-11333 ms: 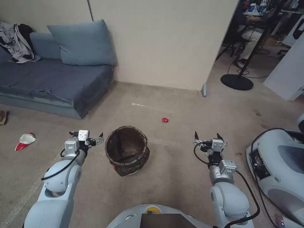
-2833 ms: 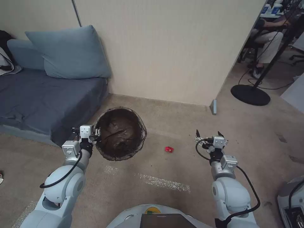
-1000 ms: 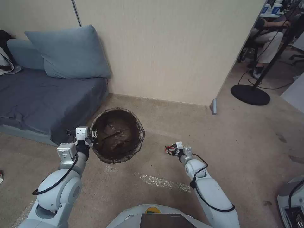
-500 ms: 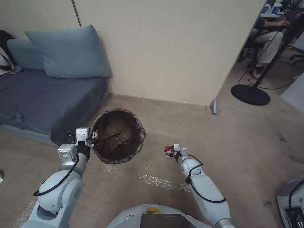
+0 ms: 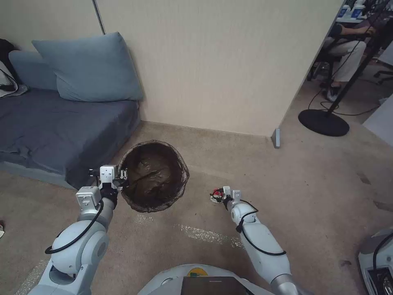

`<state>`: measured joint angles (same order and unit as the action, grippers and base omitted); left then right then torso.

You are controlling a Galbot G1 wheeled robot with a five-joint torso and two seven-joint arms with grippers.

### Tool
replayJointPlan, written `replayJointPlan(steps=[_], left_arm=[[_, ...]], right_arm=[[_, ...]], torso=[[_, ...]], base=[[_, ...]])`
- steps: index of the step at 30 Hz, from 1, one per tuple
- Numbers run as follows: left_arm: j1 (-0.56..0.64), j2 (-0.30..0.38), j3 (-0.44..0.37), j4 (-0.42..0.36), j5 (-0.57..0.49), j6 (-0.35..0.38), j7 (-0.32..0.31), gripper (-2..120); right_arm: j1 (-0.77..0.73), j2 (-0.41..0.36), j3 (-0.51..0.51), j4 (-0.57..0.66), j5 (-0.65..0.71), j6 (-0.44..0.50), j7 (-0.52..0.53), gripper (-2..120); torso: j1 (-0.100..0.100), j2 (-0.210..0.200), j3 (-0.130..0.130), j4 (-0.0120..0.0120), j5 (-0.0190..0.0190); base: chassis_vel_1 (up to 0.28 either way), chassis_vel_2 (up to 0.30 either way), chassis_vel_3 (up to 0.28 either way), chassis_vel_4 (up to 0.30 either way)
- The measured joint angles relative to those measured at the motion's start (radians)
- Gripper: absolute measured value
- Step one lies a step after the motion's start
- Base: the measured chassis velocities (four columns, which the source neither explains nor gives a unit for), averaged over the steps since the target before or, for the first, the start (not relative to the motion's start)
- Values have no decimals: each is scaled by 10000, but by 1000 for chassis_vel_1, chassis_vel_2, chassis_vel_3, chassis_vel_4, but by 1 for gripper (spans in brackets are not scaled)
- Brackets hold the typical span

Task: Pick up the trash bin, then pick up the garbage from the floor and place it into the trash bin.

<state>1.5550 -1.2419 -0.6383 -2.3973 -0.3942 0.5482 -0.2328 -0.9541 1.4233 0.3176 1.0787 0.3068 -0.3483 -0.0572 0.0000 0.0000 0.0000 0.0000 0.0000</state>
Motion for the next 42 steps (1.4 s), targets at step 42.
replayJointPlan(steps=[42], left_arm=[[-32,-28,64,76,22,-30,57,4]], right_arm=[[802,474,261,-1330,-216,256,358,100]], torso=[[0,0,0,0,0]], base=[[0,0,0,0]])
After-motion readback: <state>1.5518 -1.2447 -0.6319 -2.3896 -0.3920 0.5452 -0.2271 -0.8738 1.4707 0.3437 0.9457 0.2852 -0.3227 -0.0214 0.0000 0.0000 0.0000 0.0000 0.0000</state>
